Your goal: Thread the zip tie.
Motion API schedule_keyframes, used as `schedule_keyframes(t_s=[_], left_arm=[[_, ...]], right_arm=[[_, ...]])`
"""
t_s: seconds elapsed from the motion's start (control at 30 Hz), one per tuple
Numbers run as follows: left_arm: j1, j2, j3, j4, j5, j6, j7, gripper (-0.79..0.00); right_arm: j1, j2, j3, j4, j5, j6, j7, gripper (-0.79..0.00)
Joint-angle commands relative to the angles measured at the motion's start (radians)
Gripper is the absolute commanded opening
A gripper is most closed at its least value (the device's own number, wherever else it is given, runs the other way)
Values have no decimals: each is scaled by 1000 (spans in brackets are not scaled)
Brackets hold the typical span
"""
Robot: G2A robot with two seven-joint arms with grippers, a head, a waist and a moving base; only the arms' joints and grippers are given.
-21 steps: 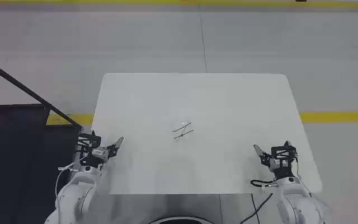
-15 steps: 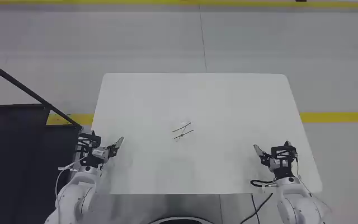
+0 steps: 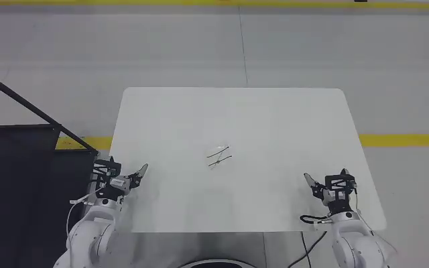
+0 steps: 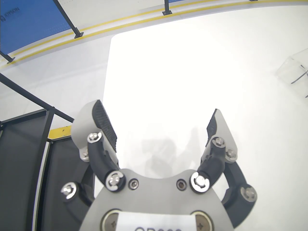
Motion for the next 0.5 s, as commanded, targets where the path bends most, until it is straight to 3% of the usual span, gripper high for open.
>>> schedule_keyframes(t_s=[0.0,0.13,0.23,0.37,0.47], left_arm=[[-2,-2,-4,-2,-35,-12,4,0],[-4,-2,-30,-4,-140,-81,7,0],[-12,0,-45,2,-202,-160,-18,0],[-33,2,-48,15,-232,-240,-35,0],[-49,4,-50,25,-298,-326,-49,0]], right_arm=[[2,0,-3,-4,12,-25,-4,0],[32,3,-2,-7,59,-132,61,0],[81,9,-2,-6,115,-271,153,0],[133,12,-36,-28,110,-327,293,0],[185,13,-78,-28,188,-428,374,0]])
